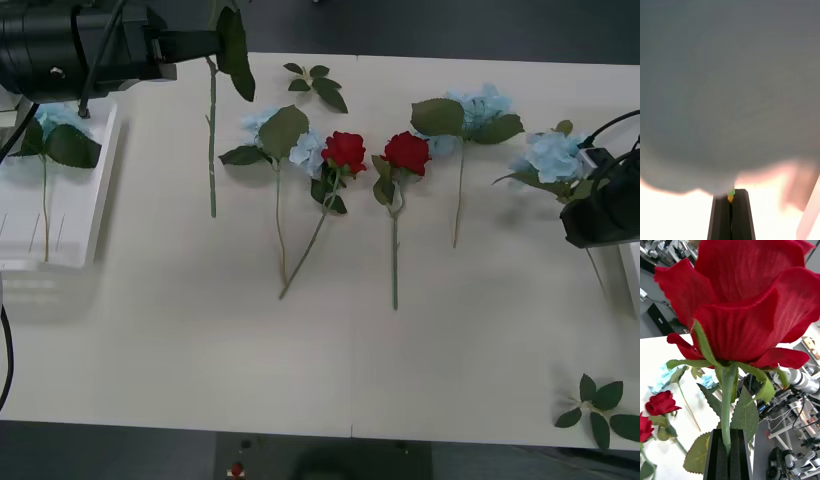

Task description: Put the red flowers into the right box and the blue flowers into the left box

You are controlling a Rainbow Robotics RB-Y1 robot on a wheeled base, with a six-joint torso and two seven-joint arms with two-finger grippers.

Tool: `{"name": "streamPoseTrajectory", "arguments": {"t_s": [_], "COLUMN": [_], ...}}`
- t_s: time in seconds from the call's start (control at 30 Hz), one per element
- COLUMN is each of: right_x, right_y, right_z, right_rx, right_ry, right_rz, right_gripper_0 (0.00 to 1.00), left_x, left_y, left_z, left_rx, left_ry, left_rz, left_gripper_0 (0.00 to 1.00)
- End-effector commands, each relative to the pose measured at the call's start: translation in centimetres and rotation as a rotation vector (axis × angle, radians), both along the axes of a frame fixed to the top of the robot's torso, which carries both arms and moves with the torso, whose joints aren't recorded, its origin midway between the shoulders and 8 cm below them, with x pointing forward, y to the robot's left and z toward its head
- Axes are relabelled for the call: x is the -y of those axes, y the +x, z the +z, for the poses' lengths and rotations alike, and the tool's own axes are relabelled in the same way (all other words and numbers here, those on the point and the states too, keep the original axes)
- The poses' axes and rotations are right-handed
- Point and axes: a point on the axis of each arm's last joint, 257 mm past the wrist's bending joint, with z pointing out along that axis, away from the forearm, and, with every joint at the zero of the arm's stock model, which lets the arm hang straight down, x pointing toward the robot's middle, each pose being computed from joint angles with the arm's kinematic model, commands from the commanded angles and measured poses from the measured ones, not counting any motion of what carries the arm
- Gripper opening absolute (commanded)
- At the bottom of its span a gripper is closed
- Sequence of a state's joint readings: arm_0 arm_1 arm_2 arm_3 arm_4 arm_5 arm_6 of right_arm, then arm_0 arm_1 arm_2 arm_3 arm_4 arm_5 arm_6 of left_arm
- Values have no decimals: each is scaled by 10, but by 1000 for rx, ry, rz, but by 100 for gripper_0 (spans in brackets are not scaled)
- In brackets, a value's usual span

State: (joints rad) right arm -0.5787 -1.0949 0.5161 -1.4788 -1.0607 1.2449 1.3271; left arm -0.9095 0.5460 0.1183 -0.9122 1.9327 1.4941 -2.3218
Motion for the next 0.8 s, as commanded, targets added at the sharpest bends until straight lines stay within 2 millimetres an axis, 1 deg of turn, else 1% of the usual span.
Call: {"name": "streamPoseTrajectory", "arguments": {"t_s": [0.03,0.07,0.1,0.13,0.17,0.2,0.23,0.27,0.33,0.4,0.43,0.5,0.53,0.57,0.6,0.63,0.67,0.7,0.73,0.8], "right_x": [4,5,7,6,6,5,5,4,2,3,2,-3,-10,-21,-26,-30,-42,-49,-54,-76], "right_y": [11,11,12,13,14,14,15,16,17,17,16,6,2,-6,-12,-15,-25,-29,-31,-40], "right_z": [17,17,18,18,19,18,20,21,25,35,36,63,78,105,120,130,150,164,171,197], "right_rx": [38,39,43,46,50,51,54,60,69,79,77,74,75,78,76,77,73,80,86,118], "right_ry": [1,-3,-5,-4,-1,3,5,9,13,16,19,51,78,127,154,171,214,240,258,344], "right_rz": [-19,-21,-23,-24,-25,-26,-26,-25,-18,-11,-9,18,35,55,66,77,125,159,177,265], "right_gripper_0": [9,25,43,51,64,71,75,77,77,77,77,77,77,77,77,77,77,77,77,77], "left_x": [8,11,13,15,18,22,24,27,32,38,39,46,48,54,57,59,64,68,70,74], "left_y": [-2,-3,-4,-4,-5,-6,-5,-6,-6,-6,-6,-5,-4,-5,-4,-4,-4,-3,-3,-1], "left_z": [3,1,-2,-4,-7,-10,-11,-15,-17,-19,-19,-21,-22,-23,-24,-24,-26,-25,-26,-25], "left_rx": [72,73,76,75,75,72,73,73,75,79,81,83,84,86,87,86,89,92,93,94], "left_ry": [-5,-3,3,6,16,22,25,32,35,36,37,36,34,33,30,30,31,27,26,16], "left_rz": [-9,-14,-19,-24,-30,-33,-33,-37,-41,-44,-45,-45,-43,-46,-47,-47,-46,-44,-43,-37], "left_gripper_0": [0,0,0,0,0,0,0,0,0,0,0,0,0,0,0,0,0,0,0,0]}}
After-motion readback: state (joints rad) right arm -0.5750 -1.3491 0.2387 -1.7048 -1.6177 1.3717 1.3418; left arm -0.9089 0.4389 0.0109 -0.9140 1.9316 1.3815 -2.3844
